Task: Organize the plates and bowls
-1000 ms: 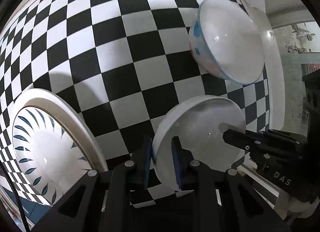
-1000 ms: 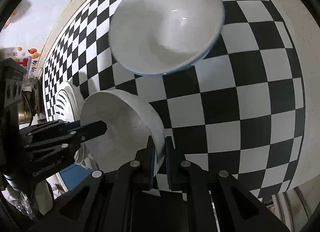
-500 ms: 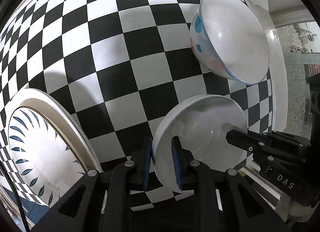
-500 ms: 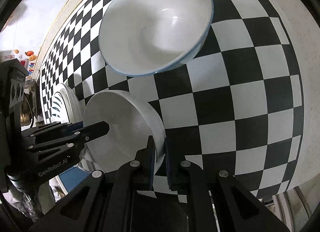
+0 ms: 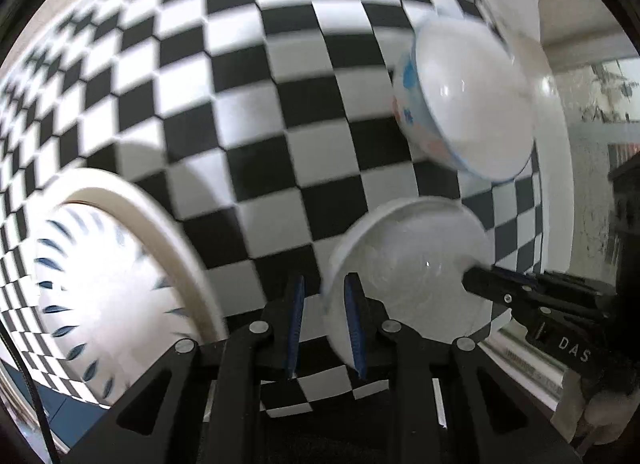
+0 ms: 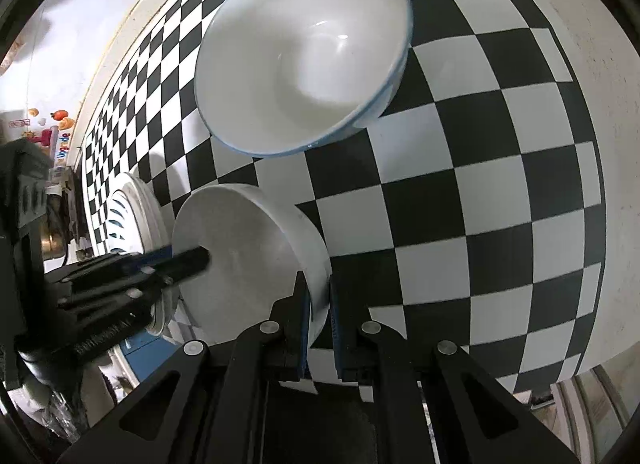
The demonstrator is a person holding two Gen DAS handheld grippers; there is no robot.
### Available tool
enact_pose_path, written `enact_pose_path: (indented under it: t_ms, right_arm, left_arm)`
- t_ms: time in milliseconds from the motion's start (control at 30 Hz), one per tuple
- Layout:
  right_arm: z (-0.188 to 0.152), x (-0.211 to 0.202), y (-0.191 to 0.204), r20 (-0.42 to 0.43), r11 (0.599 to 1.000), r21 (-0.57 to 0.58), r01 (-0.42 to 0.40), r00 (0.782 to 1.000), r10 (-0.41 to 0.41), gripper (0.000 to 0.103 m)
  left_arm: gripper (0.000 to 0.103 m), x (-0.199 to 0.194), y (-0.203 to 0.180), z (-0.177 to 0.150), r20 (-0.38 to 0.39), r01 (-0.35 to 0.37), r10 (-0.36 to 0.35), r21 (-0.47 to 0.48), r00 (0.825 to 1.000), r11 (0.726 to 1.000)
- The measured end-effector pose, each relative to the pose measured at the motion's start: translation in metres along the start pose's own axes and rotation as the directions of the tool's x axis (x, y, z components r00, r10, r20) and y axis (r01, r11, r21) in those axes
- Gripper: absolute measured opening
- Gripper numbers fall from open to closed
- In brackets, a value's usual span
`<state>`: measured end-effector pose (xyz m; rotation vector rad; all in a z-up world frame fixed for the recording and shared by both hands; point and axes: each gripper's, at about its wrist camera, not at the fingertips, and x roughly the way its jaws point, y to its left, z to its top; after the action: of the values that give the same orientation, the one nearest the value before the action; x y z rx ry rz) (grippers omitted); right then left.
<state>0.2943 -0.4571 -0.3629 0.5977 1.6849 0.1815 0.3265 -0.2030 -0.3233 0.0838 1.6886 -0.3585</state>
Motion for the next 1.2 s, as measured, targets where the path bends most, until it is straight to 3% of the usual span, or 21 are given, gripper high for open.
enact_pose_path:
  t_ms: [167,200,333,400,600,733,767,800,867,900,1200]
  right_arm:
    - [-0.003,-0.043,-0.013,0.08,0.999,0.04,0.03,0.996,-0.033,0.025]
    - [0.0,-0.051,-0.016,0.099,0.998,0.051,0.033,0.994,-0.038,0.032]
    - [0.023,-0.07,-0.032,0.172,0.994,0.107,0.001,0.985,-0.02,0.044]
    - [0.037,-0.072,-0.04,0.193,0.991,0.134,-0.028,0.981,0.001,0.044]
    - [0.072,-0.06,-0.051,0.208,0.965,0.204,-0.165,0.97,0.122,0.044]
    - [0.088,-0.046,-0.051,0.208,0.96,0.23,-0.159,0.972,0.112,0.044]
    - [0.09,-0.044,-0.052,0.206,0.959,0.232,-0.161,0.972,0.113,0.044]
    - [0.093,-0.041,-0.053,0.205,0.959,0.235,-0.159,0.972,0.111,0.044]
    - [0.097,-0.038,-0.053,0.205,0.962,0.235,-0.14,0.974,0.092,0.035]
    - [0.1,-0.035,-0.052,0.196,0.964,0.231,-0.132,0.977,0.087,0.02]
    - [0.104,-0.04,-0.036,0.182,0.982,0.184,-0.037,0.983,0.003,0.013]
  left_arm:
    - [0.028,-0.047,0.001,0.006,0.124,0.003,-0.003,-0.006,0.992,1.0]
    - [0.032,-0.051,-0.002,0.011,0.14,0.004,-0.005,0.001,0.99,1.0]
    - [0.037,-0.05,-0.016,0.047,0.117,0.077,-0.079,0.026,0.99,0.997]
    - [0.037,-0.042,-0.026,0.065,0.095,0.097,-0.1,0.029,0.99,0.995]
    - [0.037,-0.013,-0.05,0.107,0.04,0.056,-0.06,0.089,0.997,0.994]
    - [0.036,0.007,-0.054,0.121,0.008,0.022,-0.023,0.103,1.0,0.994]
    - [0.033,0.011,-0.055,0.123,0.006,0.014,-0.015,0.114,1.0,0.993]
    - [0.021,0.014,-0.056,0.124,0.008,0.009,-0.01,0.124,1.0,0.992]
    - [0.012,0.02,-0.06,0.127,-0.002,-0.006,0.006,0.149,1.0,0.989]
    - [0.009,0.021,-0.061,0.127,-0.001,-0.006,0.006,0.154,1.0,0.988]
    - [0.008,0.014,-0.073,0.124,0.041,-0.04,0.034,0.175,0.999,0.984]
